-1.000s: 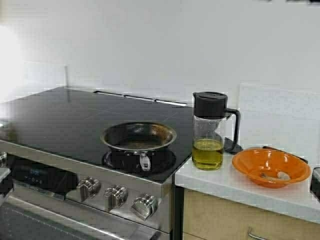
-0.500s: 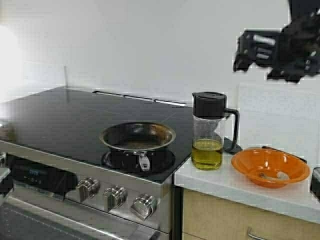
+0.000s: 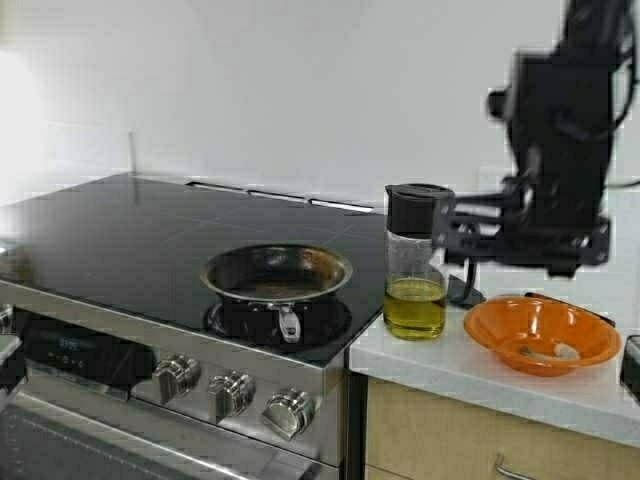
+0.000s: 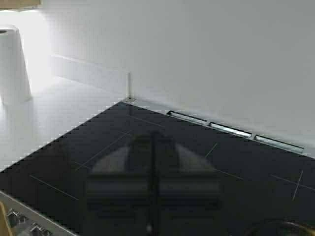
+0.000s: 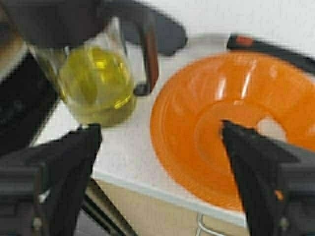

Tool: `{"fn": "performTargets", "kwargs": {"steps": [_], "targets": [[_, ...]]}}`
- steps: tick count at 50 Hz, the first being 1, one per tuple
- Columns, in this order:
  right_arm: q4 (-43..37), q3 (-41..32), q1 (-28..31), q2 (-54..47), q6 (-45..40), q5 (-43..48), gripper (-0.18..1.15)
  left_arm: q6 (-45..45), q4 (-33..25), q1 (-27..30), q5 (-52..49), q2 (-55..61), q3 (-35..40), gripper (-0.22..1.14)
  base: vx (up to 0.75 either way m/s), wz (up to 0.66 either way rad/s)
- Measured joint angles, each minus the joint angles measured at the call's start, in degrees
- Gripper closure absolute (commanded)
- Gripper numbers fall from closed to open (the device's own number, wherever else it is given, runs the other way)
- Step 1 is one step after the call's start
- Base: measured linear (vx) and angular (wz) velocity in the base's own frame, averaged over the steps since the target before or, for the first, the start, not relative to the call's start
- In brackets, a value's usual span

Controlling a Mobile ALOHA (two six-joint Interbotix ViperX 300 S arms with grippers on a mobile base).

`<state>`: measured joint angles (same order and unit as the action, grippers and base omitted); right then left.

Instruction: Add oil to the pan and cook the shrimp and serve it

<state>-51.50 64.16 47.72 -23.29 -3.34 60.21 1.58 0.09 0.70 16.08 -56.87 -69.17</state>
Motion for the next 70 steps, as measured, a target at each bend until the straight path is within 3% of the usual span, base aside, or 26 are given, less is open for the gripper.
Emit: {"fn": "performTargets", "kwargs": {"steps": [17, 27, 55, 70], "targets": [[-0.8, -5.4, -0.4, -8.3, -0.1, 1.4, -0.06, 0.0, 0.0, -0.1, -0.1, 0.0, 0.0, 0.89, 0.0, 0.0], [-0.1, -7.0, -3.9, -9.1, 0.1, 1.6, -0.06, 0.0, -0.1, 0.0, -0.1, 0.0, 0.0, 0.89, 0.0, 0.0], [11.3, -12.8, -14.2, -11.3, 0.6, -1.1, -0.06, 0.0, -0.1, 0.0, -0.1, 0.0, -0.2, 0.89, 0.0, 0.0], [14.2, -16.5, -16.3, -13.6, 0.6, -3.1, -0.06, 0.0, -0.1, 0.0, -0.1, 0.2, -0.2, 0.89, 0.0, 0.0]]}}
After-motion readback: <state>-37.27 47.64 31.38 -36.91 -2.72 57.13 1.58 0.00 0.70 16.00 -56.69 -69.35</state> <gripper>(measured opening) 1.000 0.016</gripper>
